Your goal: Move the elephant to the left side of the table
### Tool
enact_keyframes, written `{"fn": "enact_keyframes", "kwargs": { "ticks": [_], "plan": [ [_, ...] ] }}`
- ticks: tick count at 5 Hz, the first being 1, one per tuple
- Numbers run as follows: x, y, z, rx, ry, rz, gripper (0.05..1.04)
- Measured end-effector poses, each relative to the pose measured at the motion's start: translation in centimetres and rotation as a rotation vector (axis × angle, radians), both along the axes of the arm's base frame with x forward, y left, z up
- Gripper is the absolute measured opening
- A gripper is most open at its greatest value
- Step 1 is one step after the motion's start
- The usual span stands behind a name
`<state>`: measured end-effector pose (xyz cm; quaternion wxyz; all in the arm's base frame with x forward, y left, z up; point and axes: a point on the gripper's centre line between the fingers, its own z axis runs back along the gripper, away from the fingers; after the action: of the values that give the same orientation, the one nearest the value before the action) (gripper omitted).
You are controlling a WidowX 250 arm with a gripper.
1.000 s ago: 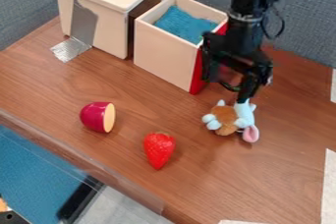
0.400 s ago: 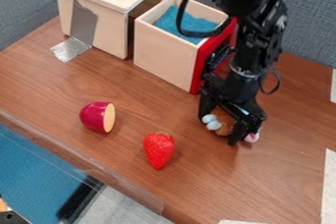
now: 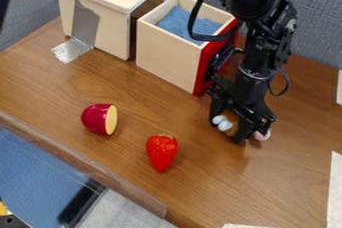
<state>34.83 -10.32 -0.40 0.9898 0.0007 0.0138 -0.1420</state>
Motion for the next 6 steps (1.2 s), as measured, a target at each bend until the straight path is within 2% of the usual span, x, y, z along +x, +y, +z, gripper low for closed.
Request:
{"fn": "enact_keyframes", "kwargs": {
  "ticks": [1,2,3,4,5,6],
  "plan": [
    [-0.6,0.0,0.2,-0.009,0.009,0.001,0.492],
    [-1.3,0.0,5.0,-0.086,-0.054,0.015,0.428],
    [-1.6,3.9,7.7,-0.131,-0.09,0.098,0.416],
    [-2.7,8.8,7.5,-0.138,-0.106,0.177,0.415],
    [-3.8,13.6,6.6,-0.12,-0.119,0.255,0.415],
    [-4.6,18.3,6.0,-0.104,-0.164,0.326,0.415]
  ]
}}
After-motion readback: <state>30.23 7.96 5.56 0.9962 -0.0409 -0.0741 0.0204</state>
